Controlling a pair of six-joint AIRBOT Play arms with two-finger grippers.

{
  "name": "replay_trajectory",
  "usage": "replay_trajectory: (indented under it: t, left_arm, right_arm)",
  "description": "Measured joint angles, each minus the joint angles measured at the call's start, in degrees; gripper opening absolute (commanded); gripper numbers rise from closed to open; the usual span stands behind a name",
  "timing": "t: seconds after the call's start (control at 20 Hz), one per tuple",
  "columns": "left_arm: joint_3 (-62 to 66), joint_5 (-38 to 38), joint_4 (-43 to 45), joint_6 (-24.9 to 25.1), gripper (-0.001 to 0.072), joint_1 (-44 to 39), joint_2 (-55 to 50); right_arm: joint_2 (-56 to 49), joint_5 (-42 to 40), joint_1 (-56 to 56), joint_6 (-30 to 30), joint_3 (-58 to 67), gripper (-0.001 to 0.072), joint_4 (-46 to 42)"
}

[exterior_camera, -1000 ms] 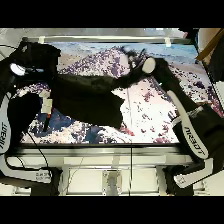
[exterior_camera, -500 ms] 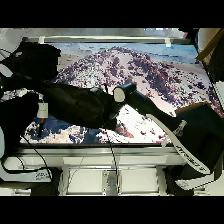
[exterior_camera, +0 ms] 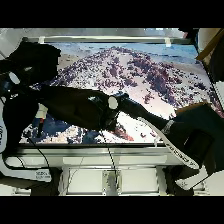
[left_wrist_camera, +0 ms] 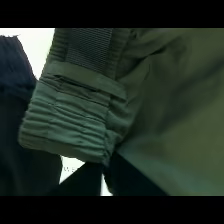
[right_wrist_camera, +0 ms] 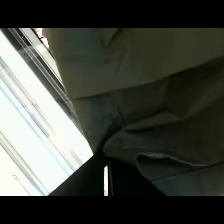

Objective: Fold the clothes and pants, and hang the long-sleeved shirts on hangers.

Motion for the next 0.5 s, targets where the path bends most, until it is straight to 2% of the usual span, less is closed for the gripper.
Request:
replay_trajectory:
  t: [0.05, 0.1, 0.35, 0.5]
  left_arm:
    - [-0.1, -0.6, 0.0, -0.3, 0.0706, -0.3, -0.2]
    - [-0.2, -1.3, 0.0, -0.5, 0.0702, -0.5, -0.2]
    - [-0.2, -6.2, -0.1, -0.7, 0.0702, -1.0, 4.5]
    - [-0.2, -7.3, -0.2, -0.9, 0.0702, -1.1, 11.6]
  right_arm:
    - [0.0, 0.4, -0.2, 0.3, 0.3, 0.0451, 0.3]
    - [0.3, 1.6, -0.5, 0.5, 0.6, 0.0515, 0.2]
    - [8.3, 11.6, -3.4, 2.0, 3.6, 0.051, -5.3]
    - [17.0, 18.4, -6.7, 2.3, 6.1, 0.0432, -11.8]
